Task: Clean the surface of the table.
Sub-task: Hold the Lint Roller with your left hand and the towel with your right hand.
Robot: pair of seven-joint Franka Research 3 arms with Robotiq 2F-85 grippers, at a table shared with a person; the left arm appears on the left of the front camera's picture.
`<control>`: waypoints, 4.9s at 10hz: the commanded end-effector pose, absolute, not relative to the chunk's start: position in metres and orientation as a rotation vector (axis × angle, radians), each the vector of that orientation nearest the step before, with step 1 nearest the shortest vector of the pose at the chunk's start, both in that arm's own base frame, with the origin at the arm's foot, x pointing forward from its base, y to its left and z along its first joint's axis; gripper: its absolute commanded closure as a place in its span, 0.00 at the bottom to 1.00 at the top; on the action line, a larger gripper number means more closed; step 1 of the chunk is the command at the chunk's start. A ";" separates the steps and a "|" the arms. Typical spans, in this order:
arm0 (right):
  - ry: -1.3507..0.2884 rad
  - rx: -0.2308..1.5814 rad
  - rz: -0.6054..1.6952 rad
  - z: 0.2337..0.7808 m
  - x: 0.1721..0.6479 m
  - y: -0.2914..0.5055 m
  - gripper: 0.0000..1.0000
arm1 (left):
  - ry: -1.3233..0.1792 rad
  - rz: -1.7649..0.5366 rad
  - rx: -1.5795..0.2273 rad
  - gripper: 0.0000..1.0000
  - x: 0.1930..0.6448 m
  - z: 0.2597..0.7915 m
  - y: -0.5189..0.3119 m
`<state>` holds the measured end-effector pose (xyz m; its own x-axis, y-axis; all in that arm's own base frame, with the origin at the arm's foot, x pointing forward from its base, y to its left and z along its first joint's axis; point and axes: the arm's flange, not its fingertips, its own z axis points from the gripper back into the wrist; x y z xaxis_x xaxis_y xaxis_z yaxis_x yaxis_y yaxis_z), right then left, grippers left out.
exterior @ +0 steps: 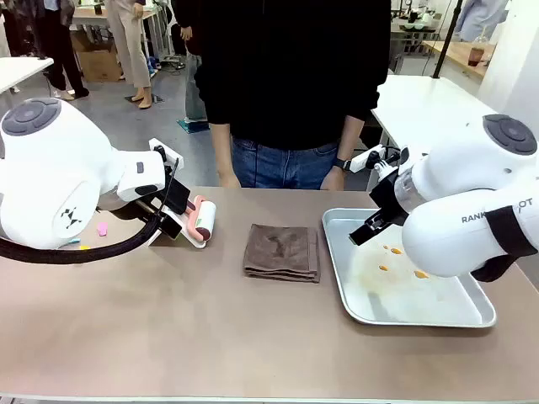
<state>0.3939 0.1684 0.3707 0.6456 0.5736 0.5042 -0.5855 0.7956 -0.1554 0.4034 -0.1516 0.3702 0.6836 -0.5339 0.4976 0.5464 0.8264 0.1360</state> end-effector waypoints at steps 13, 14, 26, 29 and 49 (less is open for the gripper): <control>-0.566 0.022 0.660 0.371 0.394 0.168 0.00 | -0.550 -0.606 -0.024 0.00 0.403 0.370 -0.152; -0.566 0.022 0.660 0.371 0.394 0.168 0.00 | -0.550 -0.606 -0.024 0.00 0.403 0.370 -0.152; -0.444 0.482 0.390 0.499 0.330 0.024 0.00 | -0.566 -0.426 -0.529 0.00 0.365 0.475 0.052; -0.479 0.795 0.115 0.512 0.312 -0.074 0.00 | -0.596 -0.208 -1.013 0.00 0.377 0.462 0.149; -0.559 0.854 -0.217 0.508 0.325 -0.143 0.00 | -0.505 -0.059 -1.182 0.00 0.416 0.464 0.122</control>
<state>0.3251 -0.1859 0.4946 0.8315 -0.4448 0.3327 -0.0304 0.5616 0.8269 0.4133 0.1474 0.4470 0.8738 0.2659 0.4071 0.3077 0.3460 -0.8863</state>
